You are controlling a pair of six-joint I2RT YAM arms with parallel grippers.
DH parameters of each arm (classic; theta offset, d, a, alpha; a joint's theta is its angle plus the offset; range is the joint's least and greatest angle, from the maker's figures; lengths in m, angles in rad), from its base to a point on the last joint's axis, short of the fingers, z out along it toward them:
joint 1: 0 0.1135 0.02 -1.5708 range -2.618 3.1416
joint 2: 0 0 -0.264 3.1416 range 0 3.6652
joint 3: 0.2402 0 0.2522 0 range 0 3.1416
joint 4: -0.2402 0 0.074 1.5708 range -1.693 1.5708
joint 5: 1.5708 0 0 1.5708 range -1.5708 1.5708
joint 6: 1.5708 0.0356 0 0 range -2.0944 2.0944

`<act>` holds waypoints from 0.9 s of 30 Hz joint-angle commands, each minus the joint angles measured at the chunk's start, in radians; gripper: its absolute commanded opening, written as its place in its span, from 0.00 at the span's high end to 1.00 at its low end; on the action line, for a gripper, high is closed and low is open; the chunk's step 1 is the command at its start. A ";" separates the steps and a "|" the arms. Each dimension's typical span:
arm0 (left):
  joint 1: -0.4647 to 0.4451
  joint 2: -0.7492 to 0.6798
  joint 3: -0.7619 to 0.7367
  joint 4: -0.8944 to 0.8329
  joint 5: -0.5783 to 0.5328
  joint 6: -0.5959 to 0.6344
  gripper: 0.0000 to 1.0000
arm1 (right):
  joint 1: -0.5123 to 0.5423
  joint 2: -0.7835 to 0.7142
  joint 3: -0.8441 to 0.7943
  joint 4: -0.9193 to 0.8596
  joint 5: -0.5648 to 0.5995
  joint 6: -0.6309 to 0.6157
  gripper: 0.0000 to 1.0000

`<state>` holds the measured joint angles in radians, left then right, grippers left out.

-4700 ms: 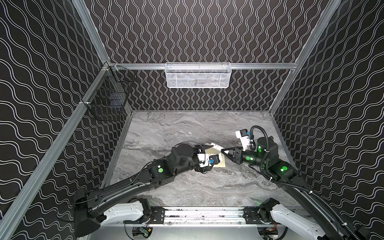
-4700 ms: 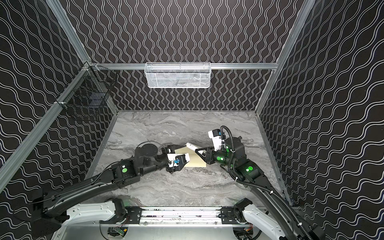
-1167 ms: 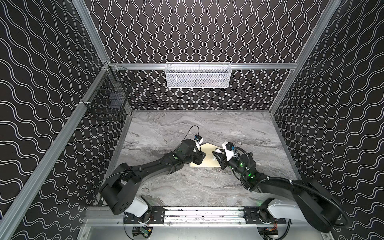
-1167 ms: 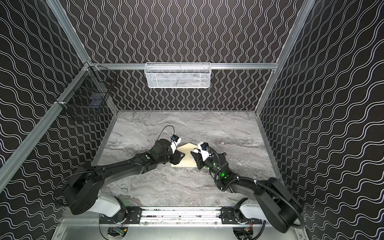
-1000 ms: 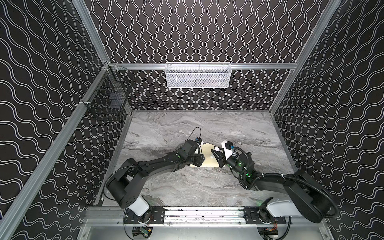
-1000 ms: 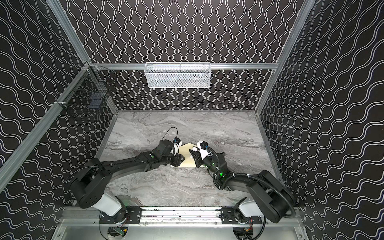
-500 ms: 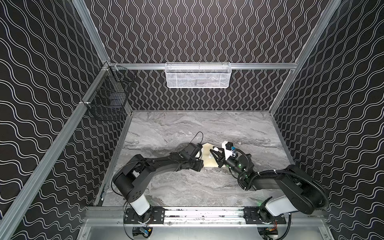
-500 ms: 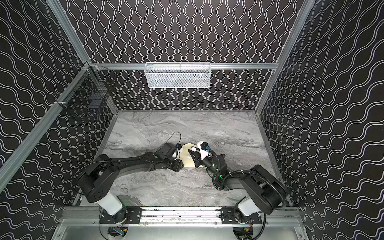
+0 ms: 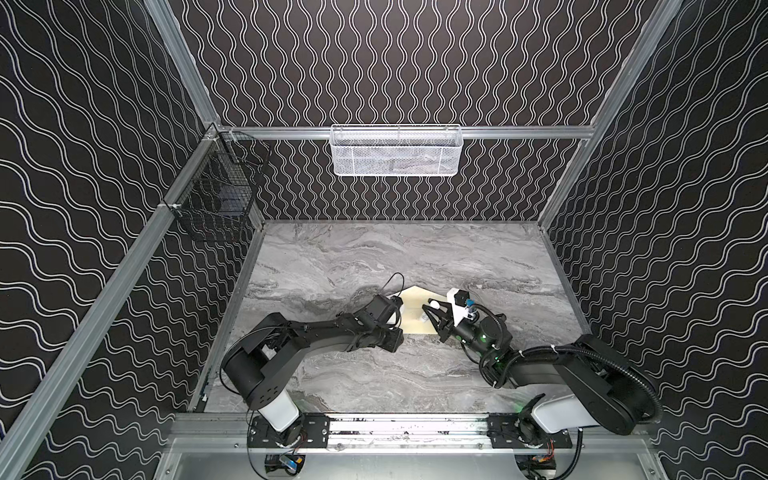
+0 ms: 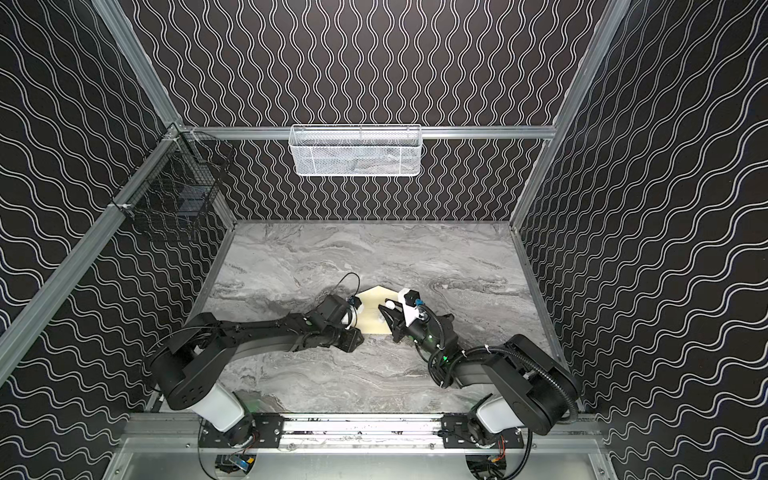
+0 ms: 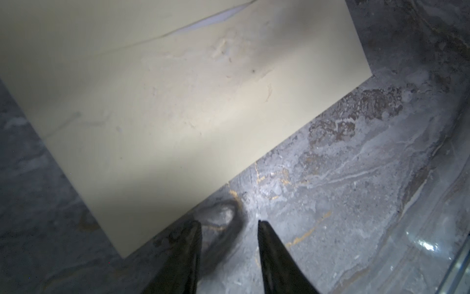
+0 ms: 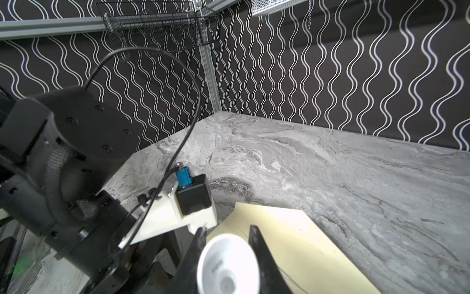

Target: Place the letter into the envelope and seal it

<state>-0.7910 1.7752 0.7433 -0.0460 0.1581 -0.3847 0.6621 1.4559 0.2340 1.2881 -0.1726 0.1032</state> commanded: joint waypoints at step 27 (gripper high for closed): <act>0.057 0.129 0.108 0.062 -0.054 -0.005 0.60 | 0.026 -0.055 0.020 -0.059 0.090 -0.098 1.00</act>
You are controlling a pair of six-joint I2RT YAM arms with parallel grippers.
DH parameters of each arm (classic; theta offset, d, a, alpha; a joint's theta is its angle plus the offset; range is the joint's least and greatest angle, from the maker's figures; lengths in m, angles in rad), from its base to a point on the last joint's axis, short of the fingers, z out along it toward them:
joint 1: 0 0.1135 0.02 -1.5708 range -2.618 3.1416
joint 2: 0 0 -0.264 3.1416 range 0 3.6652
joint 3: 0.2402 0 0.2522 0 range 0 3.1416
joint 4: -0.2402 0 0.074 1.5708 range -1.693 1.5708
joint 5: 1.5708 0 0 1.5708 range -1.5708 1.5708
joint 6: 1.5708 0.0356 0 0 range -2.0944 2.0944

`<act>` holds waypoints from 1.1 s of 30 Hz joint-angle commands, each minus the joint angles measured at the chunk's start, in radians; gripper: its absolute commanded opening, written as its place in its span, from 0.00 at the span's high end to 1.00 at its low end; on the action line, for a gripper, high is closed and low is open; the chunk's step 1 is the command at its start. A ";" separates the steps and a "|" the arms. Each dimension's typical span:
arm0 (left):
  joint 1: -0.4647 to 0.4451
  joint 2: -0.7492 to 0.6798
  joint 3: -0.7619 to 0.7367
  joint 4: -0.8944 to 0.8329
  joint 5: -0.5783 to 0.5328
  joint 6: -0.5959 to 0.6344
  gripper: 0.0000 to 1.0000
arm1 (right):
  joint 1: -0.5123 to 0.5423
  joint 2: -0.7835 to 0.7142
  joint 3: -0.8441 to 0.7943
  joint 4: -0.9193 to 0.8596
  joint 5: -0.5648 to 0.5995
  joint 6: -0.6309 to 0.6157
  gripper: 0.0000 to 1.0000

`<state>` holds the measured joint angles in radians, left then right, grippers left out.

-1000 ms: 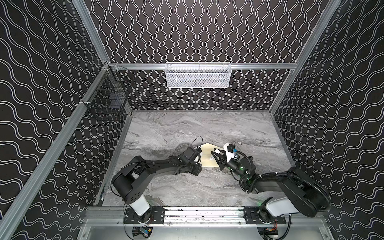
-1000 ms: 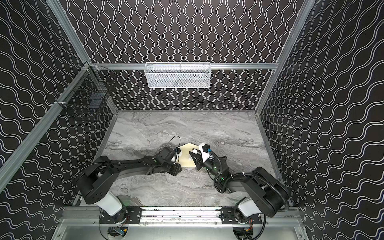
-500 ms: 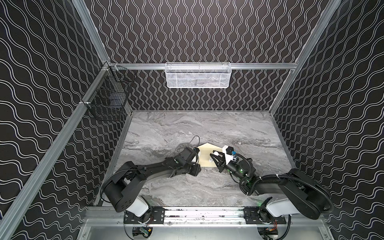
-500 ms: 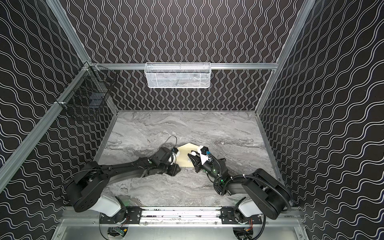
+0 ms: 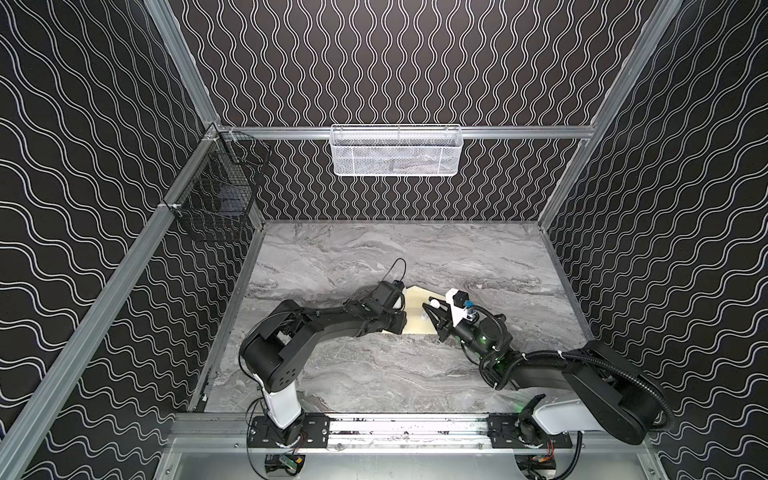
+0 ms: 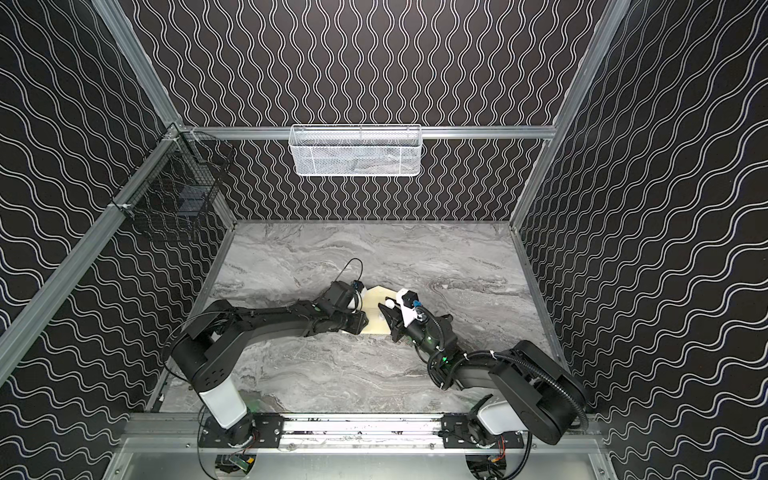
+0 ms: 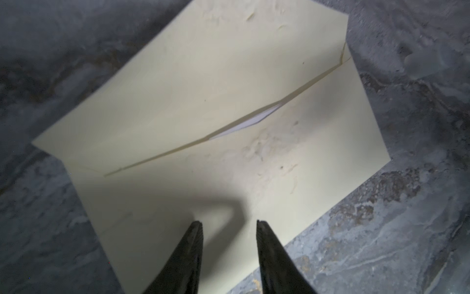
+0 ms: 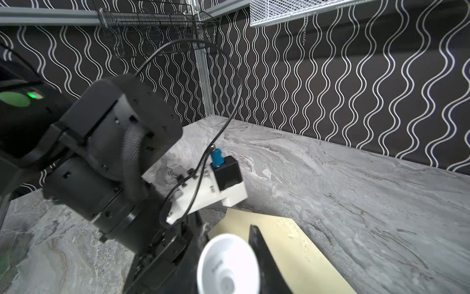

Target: Place the letter into the envelope and seal it

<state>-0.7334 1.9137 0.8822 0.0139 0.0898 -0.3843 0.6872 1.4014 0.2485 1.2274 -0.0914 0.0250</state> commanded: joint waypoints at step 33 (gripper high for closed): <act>-0.092 -0.229 -0.345 -0.031 0.032 -0.134 0.61 | 0.144 0.422 0.212 0.011 0.079 -0.094 1.00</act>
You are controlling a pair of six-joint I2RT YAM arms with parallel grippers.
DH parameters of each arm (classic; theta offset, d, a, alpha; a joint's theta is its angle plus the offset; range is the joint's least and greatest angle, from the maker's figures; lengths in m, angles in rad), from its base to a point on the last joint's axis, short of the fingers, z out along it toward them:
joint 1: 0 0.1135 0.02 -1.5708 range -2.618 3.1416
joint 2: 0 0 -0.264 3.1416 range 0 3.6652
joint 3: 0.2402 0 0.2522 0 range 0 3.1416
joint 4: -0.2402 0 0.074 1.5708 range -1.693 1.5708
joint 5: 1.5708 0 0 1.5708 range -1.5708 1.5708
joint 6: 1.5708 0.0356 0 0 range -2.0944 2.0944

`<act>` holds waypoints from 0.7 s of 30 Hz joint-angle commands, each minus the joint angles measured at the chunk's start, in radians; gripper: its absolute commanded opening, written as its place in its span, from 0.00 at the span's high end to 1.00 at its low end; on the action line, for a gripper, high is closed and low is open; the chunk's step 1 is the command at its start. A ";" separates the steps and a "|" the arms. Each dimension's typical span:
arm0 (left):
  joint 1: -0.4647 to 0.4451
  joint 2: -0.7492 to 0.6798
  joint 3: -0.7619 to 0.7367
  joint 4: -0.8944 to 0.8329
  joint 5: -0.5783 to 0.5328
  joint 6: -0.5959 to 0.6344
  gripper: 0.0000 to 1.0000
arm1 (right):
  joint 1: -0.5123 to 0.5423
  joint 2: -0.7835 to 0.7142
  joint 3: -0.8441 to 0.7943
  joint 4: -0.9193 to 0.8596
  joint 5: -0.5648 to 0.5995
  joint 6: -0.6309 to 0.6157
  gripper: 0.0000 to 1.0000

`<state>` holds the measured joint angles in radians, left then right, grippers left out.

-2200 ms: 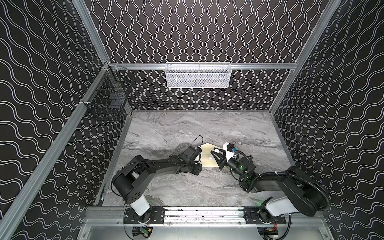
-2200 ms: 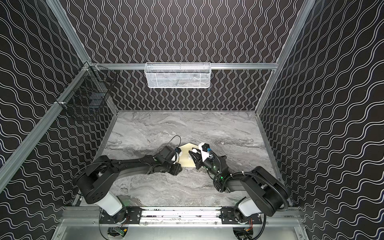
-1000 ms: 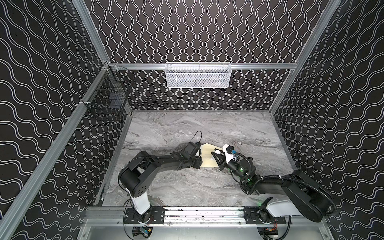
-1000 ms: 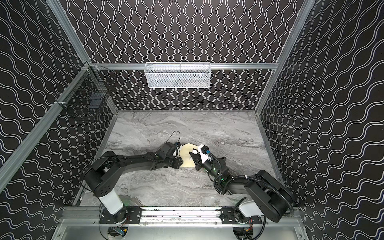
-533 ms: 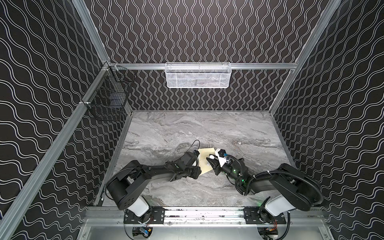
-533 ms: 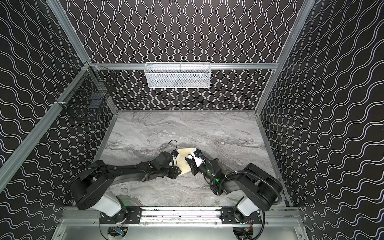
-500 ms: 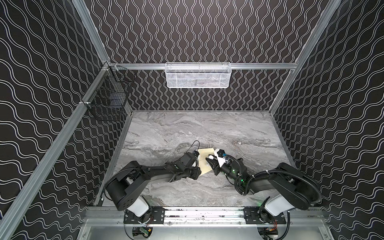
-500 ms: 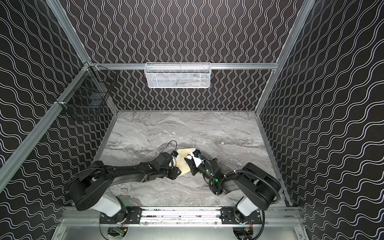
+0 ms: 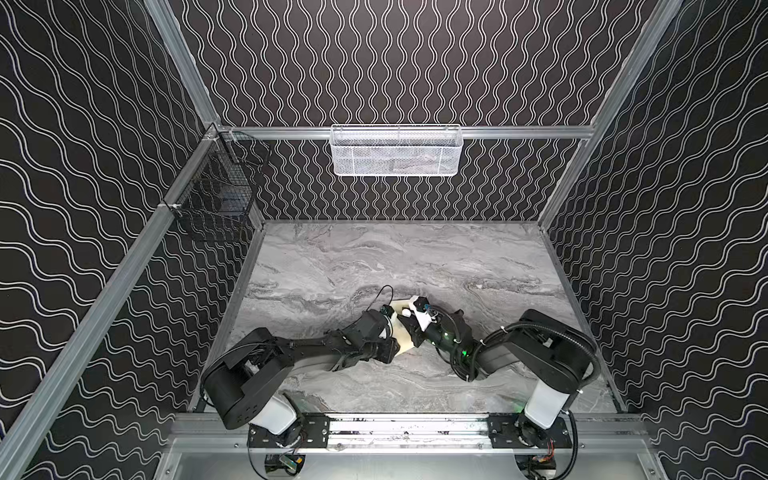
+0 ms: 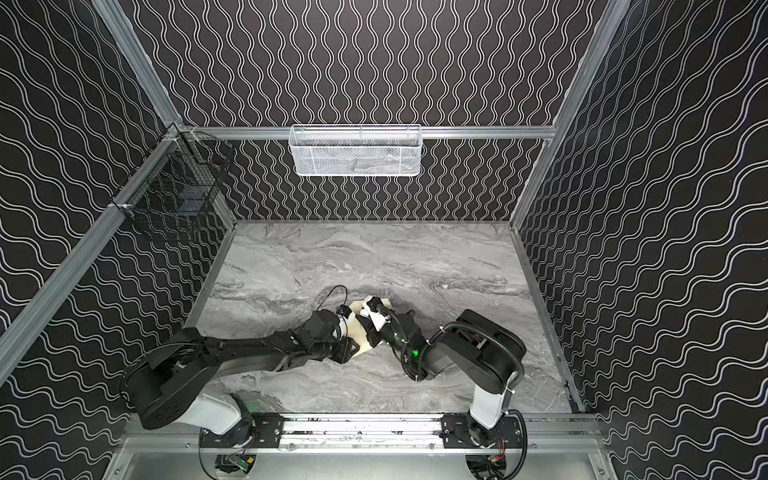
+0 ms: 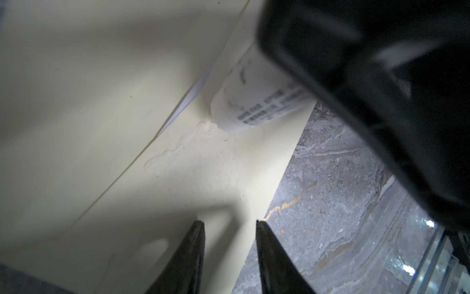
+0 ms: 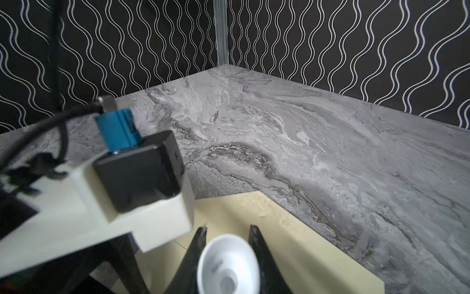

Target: Place the letter into the envelope and seal it

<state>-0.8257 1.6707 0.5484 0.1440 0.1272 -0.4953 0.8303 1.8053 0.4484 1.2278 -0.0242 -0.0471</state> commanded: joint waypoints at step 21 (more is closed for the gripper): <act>0.000 0.014 -0.024 -0.182 -0.009 -0.061 0.63 | -0.069 0.041 -0.039 -0.079 0.274 -0.032 1.00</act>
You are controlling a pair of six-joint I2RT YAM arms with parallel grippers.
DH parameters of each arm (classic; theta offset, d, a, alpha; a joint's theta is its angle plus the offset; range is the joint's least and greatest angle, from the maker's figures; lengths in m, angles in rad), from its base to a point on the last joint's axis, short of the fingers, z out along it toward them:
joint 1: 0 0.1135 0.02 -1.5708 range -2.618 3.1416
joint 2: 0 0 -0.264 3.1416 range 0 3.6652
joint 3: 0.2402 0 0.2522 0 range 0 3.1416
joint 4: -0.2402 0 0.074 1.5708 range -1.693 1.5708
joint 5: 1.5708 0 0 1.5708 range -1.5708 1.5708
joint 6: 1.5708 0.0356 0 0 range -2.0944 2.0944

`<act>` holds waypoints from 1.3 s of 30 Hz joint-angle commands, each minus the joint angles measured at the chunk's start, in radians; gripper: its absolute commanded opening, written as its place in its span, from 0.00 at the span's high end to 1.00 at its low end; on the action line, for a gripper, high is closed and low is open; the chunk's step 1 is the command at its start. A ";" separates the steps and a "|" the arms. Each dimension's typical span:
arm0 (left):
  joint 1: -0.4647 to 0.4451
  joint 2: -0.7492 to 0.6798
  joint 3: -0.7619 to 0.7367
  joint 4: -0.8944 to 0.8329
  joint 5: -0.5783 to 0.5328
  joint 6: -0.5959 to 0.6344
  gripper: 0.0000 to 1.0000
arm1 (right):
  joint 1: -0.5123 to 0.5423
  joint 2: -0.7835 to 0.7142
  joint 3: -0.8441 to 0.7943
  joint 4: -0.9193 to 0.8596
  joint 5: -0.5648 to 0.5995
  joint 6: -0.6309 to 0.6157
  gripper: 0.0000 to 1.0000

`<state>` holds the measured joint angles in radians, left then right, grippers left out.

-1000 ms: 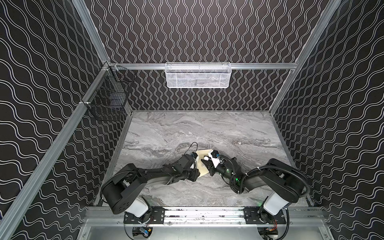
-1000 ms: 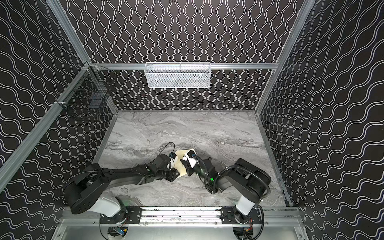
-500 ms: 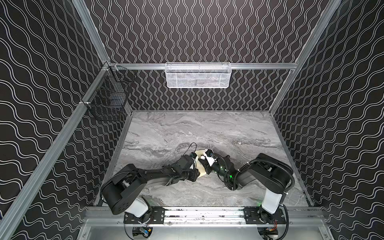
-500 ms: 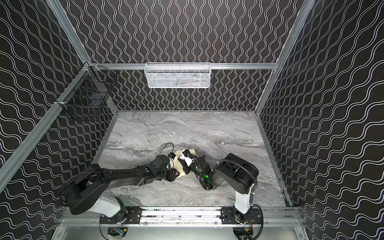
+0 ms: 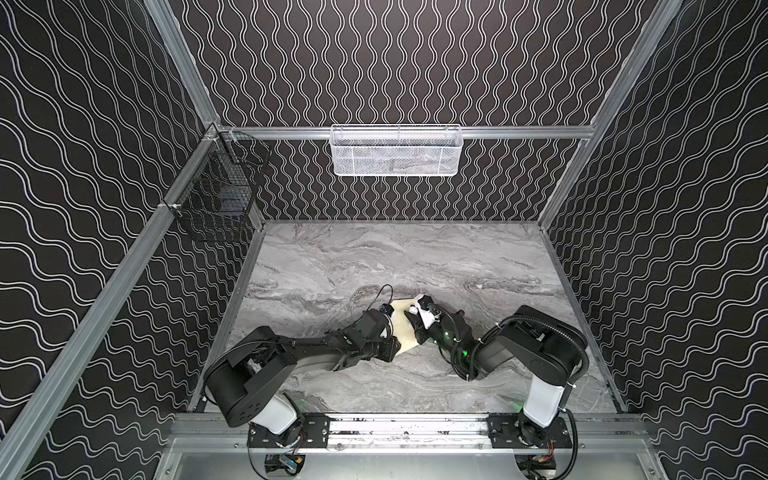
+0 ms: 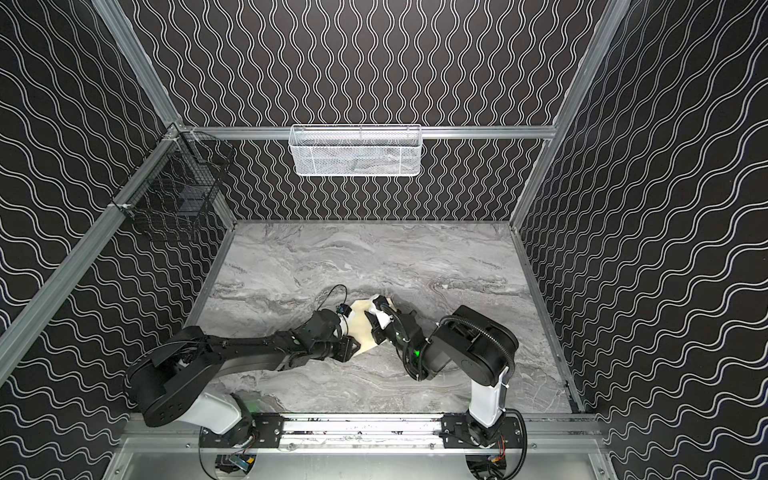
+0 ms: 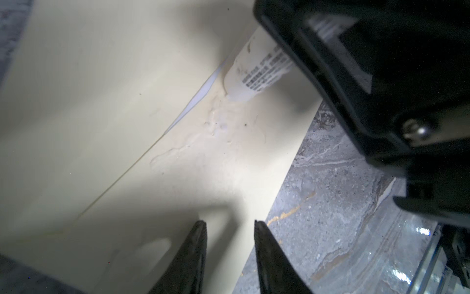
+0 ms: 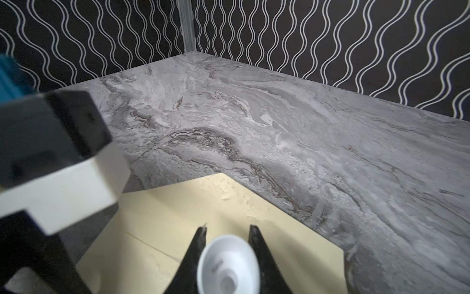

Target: Place the letter into the envelope and seal it

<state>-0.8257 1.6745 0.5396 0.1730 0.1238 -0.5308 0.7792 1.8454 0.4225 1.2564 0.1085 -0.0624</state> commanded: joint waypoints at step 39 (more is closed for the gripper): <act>0.003 -0.308 -0.107 -0.185 -0.011 -0.073 0.53 | 0.049 -0.333 -0.046 -0.191 0.008 0.035 1.00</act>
<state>-0.8246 1.3659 0.4595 -0.0040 0.1226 -0.5735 0.8013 1.5021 0.3653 1.0302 0.1360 -0.0368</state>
